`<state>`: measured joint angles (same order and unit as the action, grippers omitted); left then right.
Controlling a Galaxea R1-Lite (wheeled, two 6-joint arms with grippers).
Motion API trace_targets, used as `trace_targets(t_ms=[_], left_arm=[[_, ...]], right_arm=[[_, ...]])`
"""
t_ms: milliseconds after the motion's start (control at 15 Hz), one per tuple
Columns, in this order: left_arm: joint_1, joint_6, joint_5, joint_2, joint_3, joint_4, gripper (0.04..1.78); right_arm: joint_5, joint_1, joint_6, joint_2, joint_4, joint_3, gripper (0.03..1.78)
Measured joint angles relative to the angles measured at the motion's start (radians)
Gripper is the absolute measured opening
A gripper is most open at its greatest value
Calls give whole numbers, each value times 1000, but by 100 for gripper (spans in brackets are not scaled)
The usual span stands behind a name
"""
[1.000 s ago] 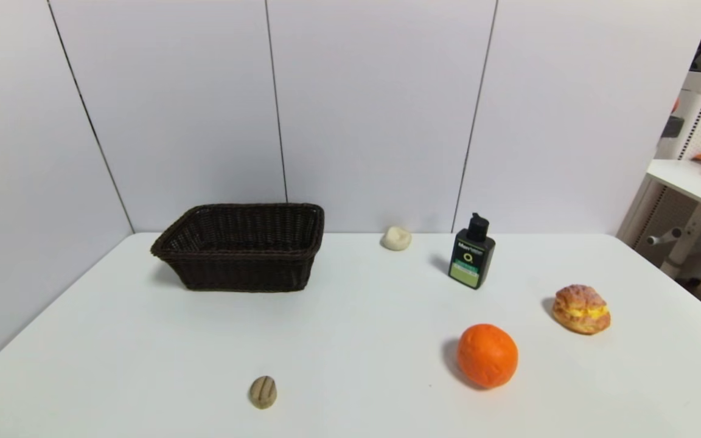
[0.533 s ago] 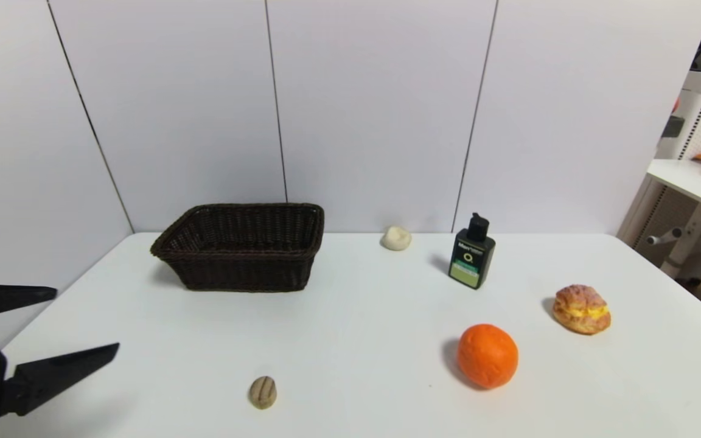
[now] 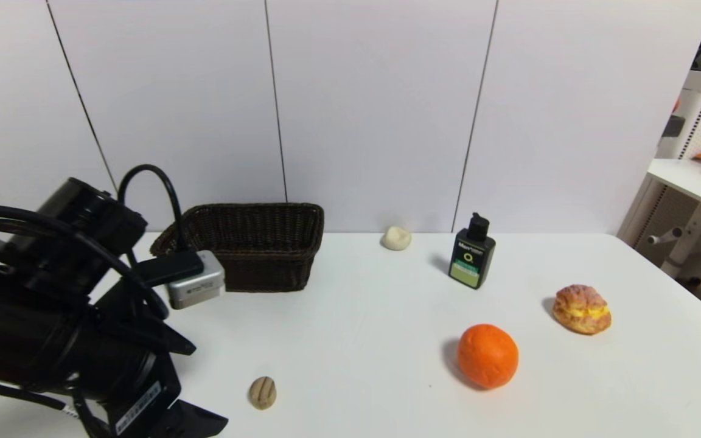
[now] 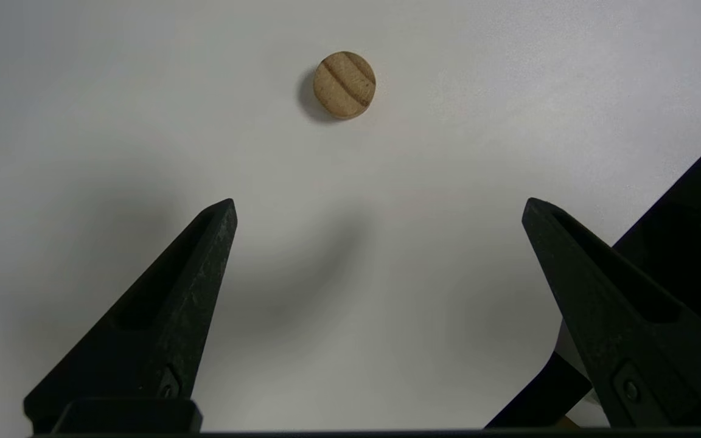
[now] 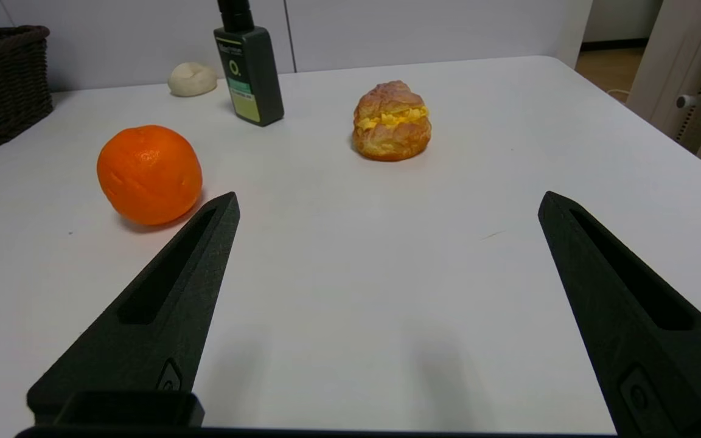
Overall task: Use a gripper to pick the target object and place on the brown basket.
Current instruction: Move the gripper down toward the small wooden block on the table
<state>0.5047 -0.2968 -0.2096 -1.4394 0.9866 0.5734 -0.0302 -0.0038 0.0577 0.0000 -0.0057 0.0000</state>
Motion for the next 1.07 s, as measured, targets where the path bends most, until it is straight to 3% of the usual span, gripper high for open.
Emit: trace_targets(t_ms=[200,533,667,1067], left_arm=[[47,105,45,-99,6,-76,169],[149,472,318,-212,14,-181,169],[157,553,333,-244,13,-146,169],[160,588,329,-314,27,-98,169]], right_arm=[[0,0,0,0,0,0,170],[0,0,0,0,0,0,170],[0,0,0,0,0,0,170],[0,0,0,0,0,0,170]])
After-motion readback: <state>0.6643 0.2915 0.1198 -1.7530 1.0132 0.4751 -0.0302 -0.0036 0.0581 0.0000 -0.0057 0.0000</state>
